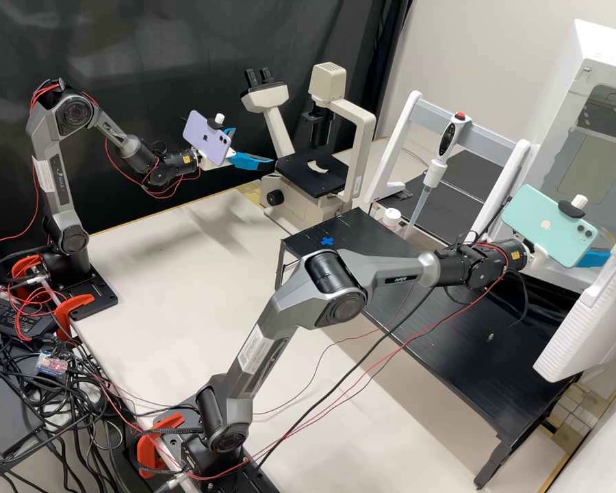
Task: Move the petri dish to the incubator
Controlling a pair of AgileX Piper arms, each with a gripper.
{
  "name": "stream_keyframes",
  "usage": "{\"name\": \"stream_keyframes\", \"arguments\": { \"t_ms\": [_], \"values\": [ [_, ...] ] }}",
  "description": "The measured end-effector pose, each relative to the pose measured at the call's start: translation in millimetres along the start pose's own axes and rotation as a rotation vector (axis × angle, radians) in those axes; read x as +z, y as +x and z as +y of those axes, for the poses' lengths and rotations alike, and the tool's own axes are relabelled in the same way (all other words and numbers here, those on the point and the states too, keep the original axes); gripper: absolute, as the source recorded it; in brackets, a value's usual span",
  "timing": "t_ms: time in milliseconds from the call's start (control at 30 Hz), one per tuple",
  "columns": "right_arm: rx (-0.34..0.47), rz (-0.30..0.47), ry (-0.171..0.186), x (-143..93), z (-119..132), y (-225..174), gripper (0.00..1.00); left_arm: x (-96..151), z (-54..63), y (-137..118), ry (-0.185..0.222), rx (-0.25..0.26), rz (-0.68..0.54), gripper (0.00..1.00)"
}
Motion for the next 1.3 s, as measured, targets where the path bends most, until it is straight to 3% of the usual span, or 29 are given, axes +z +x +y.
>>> {"name": "stream_keyframes", "arguments": {
  "t_ms": [100,400,933,967,1300],
  "values": [
    [-0.020,0.005,0.014,0.6,-9.0,11.5,0.00,0.0,0.0,0.0,0.000,0.000,0.000,1.00],
    [-0.085,0.007,-0.076,5.4,-44.7,32.3,0.00,0.0,0.0,0.0,0.000,0.000,0.000,1.00],
    [-0.101,-0.025,-0.067,22.6,-54.3,40.1,0.00,0.0,0.0,0.0,0.000,0.000,0.000,1.00],
    [-0.100,-0.027,-0.067,23.5,-53.3,40.1,1.00,0.0,0.0,0.0,0.000,0.000,0.000,1.00],
    [-0.111,-0.022,-0.057,27.3,-58.6,39.5,1.00,0.0,0.0,0.0,0.000,0.000,0.000,1.00]
  ]
}}
